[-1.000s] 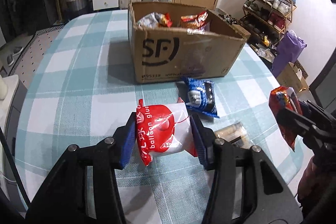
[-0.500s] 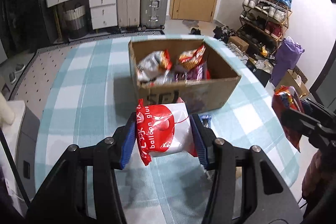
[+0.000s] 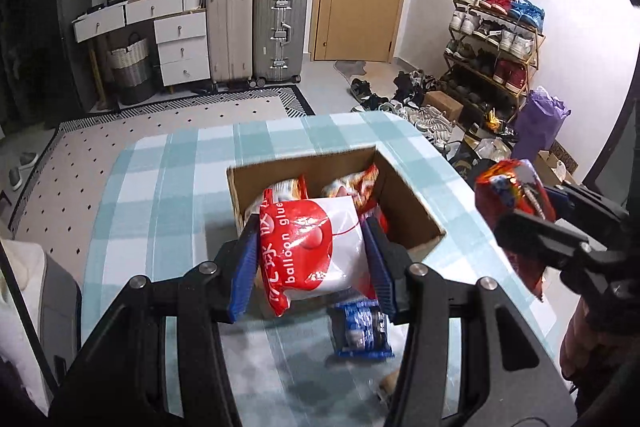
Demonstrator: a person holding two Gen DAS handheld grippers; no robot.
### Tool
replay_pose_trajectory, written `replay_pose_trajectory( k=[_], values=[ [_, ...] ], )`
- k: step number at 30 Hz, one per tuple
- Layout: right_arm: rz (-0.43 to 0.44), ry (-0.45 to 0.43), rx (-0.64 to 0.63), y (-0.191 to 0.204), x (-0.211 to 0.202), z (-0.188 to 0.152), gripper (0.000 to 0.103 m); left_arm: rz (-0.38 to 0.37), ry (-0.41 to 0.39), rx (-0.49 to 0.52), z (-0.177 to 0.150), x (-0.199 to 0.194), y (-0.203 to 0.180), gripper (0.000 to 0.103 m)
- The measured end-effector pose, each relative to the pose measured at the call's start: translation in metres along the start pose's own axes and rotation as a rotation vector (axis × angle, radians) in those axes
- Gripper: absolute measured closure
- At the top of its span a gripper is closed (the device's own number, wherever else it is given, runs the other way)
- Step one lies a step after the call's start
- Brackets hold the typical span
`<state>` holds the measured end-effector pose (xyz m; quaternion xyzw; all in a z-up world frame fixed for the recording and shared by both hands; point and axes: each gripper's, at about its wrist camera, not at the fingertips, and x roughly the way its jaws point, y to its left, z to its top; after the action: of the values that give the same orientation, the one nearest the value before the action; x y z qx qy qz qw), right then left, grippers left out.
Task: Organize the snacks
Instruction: 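Carry both held bags over the cardboard box, then open both grippers to drop the bags into the cardboard box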
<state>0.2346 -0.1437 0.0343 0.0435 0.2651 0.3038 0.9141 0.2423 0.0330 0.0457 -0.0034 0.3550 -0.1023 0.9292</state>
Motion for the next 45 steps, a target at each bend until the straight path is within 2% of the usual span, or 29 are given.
replay_pose_trajectory(
  k=[2,8,19,25,40,41,44,45],
  values=[
    [-0.010,0.011,0.004,-0.003,0.007,0.008,0.056,0.028,-0.006,0.011,0.009,0.005,-0.003,0.056],
    [-0.018,0.034,0.015,-0.019,0.033,0.030,0.056,0.009,0.009,0.004,0.035,0.026,-0.008,0.056],
    [-0.018,0.051,0.030,-0.044,0.073,0.063,0.056,-0.051,0.091,-0.055,0.069,0.080,0.011,0.056],
    [-0.018,0.066,0.041,-0.055,0.099,0.067,0.056,-0.060,0.118,-0.044,0.069,0.106,0.015,0.056],
    [-0.038,0.129,0.090,-0.091,0.159,0.045,0.056,-0.091,0.205,-0.058,0.047,0.170,0.030,0.054],
    [-0.038,0.130,0.091,-0.092,0.161,0.044,0.053,-0.099,0.212,-0.064,0.046,0.173,0.031,0.054],
    [-0.045,0.113,0.094,-0.096,0.159,0.043,0.048,-0.106,0.234,-0.075,0.044,0.180,0.037,0.043],
    [-0.052,0.103,0.097,-0.098,0.156,0.043,0.047,-0.104,0.236,-0.079,0.043,0.180,0.039,0.031]
  ],
)
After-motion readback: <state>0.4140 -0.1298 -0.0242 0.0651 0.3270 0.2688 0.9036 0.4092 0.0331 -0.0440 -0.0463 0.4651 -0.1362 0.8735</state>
